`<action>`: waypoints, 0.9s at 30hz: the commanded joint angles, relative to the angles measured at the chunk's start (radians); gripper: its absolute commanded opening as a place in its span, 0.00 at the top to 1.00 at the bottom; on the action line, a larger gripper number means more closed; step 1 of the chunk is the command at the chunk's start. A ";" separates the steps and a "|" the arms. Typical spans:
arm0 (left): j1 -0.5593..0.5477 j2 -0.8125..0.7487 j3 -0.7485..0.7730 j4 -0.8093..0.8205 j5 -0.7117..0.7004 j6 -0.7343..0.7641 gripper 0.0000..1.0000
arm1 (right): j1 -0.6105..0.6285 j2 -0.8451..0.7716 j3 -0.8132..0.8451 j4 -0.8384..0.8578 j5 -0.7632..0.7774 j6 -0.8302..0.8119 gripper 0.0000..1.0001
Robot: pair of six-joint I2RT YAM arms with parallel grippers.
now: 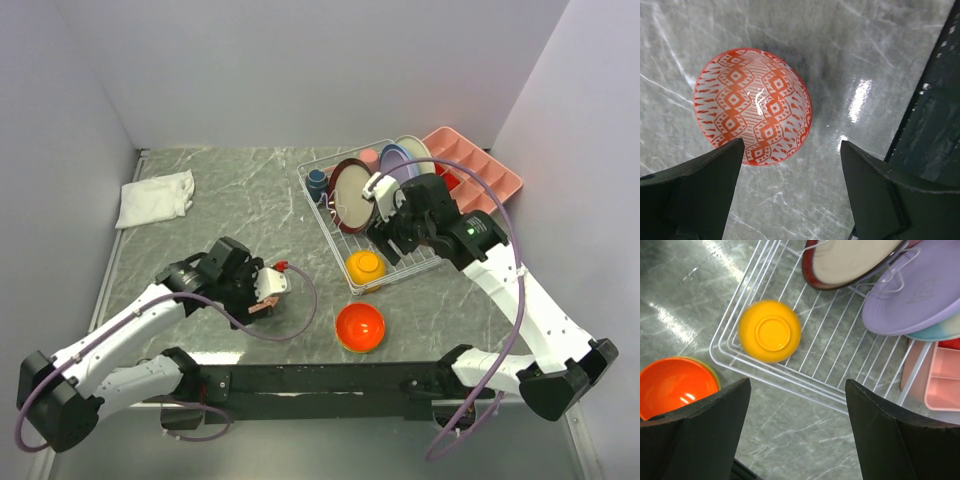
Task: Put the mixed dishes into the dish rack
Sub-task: Pick up the bowl from the center of the board.
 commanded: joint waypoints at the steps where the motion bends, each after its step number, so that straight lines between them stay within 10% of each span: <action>1: -0.017 0.055 -0.018 0.096 -0.051 -0.022 0.16 | 0.006 -0.012 0.064 0.050 0.031 0.010 0.16; 13: -0.081 0.262 -0.047 0.197 -0.072 -0.100 0.29 | -0.209 -0.018 -0.038 0.176 0.266 0.121 0.10; 27: -0.099 0.341 0.202 0.027 -0.033 -0.150 0.99 | -0.288 -0.066 -0.132 0.210 0.316 0.114 0.10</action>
